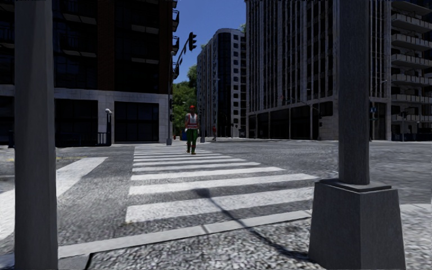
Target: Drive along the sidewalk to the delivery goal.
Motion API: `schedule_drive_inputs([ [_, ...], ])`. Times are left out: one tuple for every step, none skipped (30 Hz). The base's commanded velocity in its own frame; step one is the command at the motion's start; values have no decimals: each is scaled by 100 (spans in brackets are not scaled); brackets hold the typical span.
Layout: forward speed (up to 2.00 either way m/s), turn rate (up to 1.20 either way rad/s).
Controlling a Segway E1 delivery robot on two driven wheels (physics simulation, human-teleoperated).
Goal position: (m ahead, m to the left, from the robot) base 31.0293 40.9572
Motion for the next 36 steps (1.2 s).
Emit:
schedule_drive_inputs([
  [173, 58],
  [173, 58],
  [172, 43],
  [172, 28],
  [172, 22],
  [172, 21],
  [172, 21],
  [172, 21],
  [172, 22],
  [172, 39],
  [172, 39],
  [172, 52],
  [172, 55],
  [172, 55],
  [172, 48],
  [172, 48],
  [172, 35],
  [172, 30],
  [172, 28],
  [172, 28],
  [172, 26],
  [172, 25],
  [172, 20],
  [172, 20],
  [172, 5],
  [171, 0],
  [171, 0],
  [171, 0],
  [171, 0],
  [171, 0],
  [171, 0],
  [171, 0],
  [171, 0],
  [171, 1],
  [171, 5],
  [171, 5],
])
